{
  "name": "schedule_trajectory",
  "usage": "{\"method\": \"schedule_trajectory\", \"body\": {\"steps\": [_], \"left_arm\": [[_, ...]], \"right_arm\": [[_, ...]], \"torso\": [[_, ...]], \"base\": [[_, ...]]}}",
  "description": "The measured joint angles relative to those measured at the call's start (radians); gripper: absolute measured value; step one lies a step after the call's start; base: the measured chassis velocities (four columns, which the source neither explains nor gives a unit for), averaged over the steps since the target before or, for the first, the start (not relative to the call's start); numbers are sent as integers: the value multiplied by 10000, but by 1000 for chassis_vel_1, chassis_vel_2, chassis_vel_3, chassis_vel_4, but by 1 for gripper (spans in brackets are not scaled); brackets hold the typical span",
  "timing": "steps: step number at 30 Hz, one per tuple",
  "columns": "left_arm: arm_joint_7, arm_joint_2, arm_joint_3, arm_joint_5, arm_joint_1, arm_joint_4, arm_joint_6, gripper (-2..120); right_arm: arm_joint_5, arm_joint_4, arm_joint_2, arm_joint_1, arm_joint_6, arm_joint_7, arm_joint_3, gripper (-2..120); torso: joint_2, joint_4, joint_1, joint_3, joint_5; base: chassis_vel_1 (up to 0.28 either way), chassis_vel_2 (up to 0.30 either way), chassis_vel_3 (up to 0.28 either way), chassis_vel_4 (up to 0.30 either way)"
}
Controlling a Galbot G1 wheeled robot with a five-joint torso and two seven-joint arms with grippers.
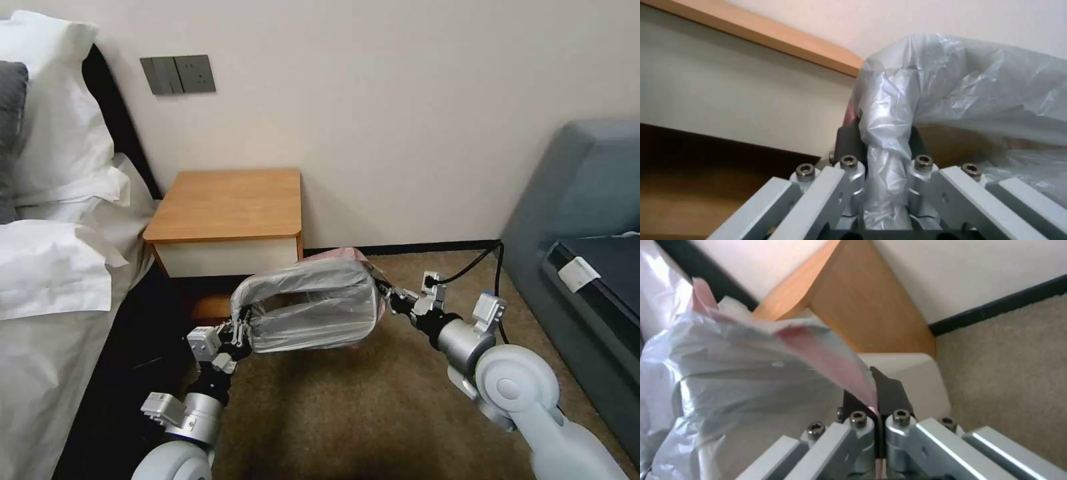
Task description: Pick up the garbage bag from the table and place it over the trash can.
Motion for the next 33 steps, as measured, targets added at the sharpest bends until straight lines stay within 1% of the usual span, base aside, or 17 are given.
{"method": "schedule_trajectory", "body": {"steps": [7, 10, 11, 13, 15, 16, 19, 20, 21, 23, 24, 26, 27, 28, 30, 32, 33], "left_arm": [[53, 4, 6, -379, -215, 210, 218, 7], [-11, 2, 3, -403, -273, 374, 233, 7], [-11, 2, 3, -403, -273, 374, 233, 7], [-99, 2, -4, -413, -294, 455, 237, 7], [-211, 2, -11, -431, -323, 530, 275, 7], [-211, 2, -11, -431, -323, 530, 275, 7], [-401, 9, -20, -514, -434, 565, 458, 7], [-439, 12, -21, -547, -464, 565, 505, 7], [-439, 12, -21, -547, -464, 565, 505, 7], [-530, 23, -21, -672, -511, 497, 714, 7], [-530, 23, -21, -672, -511, 497, 714, 7], [-633, 37, -4, -761, -519, 399, 869, 7], [-687, 44, 23, -860, -510, 332, 984, 7], [-687, 44, 23, -860, -510, 332, 984, 7], [-713, 44, 59, -924, -492, 236, 1080, 7], [-713, 43, 67, -924, -486, 200, 1098, 7], [-714, 42, 82, -923, -480, 175, 1115, 7]], "right_arm": [[-151, -45, 23, -68, -122, -411, 64, 0], [-627, 136, 18, -200, 282, -440, -19, 15], [-627, 136, 18, -200, 282, -440, -19, 15], [-912, 318, -8, -355, 448, -451, 44, 24], [-1500, 426, -75, -576, 847, -731, 143, 32], [-1500, 426, -75, -576, 847, -731, 143, 32], [-2251, 465, -181, -1002, 1463, -1636, 478, 46], [-2353, 465, -196, -1117, 1599, -1904, 602, 50], [-2353, 465, -196, -1117, 1599, -1904, 602, 50], [-2483, 418, -200, -1478, 1909, -3049, 1099, 62], [-2483, 418, -200, -1478, 1909, -3049, 1099, 62], [-2701, 305, -228, -1760, 2037, -3993, 1590, 72], [-2947, 178, -274, -1825, 1958, -4214, 1781, 77], [-2947, 178, -274, -1825, 1958, -4214, 1781, 77], [-2712, -35, -320, -1811, 1772, -4106, 1884, 87], [-2455, -65, -315, -1760, 1660, -3951, 1888, 90], [-2149, -80, -290, -1690, 1547, -3793, 1889, 96]], "torso": [[0, 1, 0, 0, 0], [0, 1, 0, 0, 0], [0, 1, 0, 0, 0], [0, 1, 0, 0, -1], [0, 1, 0, 0, 0], [0, 1, 0, 0, 0], [0, 1, -1, 0, 0], [0, 0, -1, 0, 0], [0, 0, -1, 0, 0], [0, 0, -1, 0, 0], [0, 0, -1, 0, 0], [0, -1, -1, -1, 1], [0, -1, -1, -1, 0], [0, -1, -1, -1, 0], [1, -1, -1, 0, 2], [1, -1, -1, 0, 2], [0, 1, -1, 0, 1]], "base": [[0, 0, 0, 0], [0, 0, 0, 0], [0, 0, 0, 0], [0, 0, 0, 0], [0, 0, 0, 0], [0, 0, 0, 0], [0, 0, 0, 0], [0, 0, 0, 0], [0, 0, 0, 0], [0, 0, 0, 0], [0, 0, 0, 0], [0, 0, 0, 0], [0, 0, 0, 0], [0, 0, 0, 0], [0, 0, 0, 0], [0, 0, 0, 0], [0, 0, 0, 0]]}}
